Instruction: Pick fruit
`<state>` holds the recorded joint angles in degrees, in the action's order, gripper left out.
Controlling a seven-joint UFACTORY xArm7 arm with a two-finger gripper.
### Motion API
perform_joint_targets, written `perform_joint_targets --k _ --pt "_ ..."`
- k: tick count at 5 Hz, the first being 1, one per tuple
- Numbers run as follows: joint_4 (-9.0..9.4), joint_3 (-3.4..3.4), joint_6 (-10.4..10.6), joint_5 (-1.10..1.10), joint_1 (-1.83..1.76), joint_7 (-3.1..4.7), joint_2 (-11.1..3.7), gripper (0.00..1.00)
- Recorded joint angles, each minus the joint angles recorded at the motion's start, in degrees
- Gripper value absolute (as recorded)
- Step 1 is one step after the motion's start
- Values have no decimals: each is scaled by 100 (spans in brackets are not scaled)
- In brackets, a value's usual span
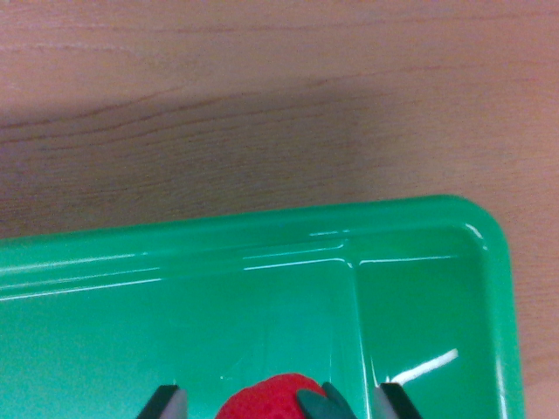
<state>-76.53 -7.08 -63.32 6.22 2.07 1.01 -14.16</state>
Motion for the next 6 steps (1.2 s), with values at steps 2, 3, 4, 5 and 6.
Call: perform_joint_targets --k 2,3,4,5,6 --pt "-156 0 -266 -2 -5 24 111 100" --pt "-307 0 -523 -3 -10 47 218 100" --pt "-307 0 -523 -3 -10 47 218 100" --pt "-450 -1 -764 -5 -15 68 318 100" --pt "-450 -1 -764 -5 -15 68 318 100"
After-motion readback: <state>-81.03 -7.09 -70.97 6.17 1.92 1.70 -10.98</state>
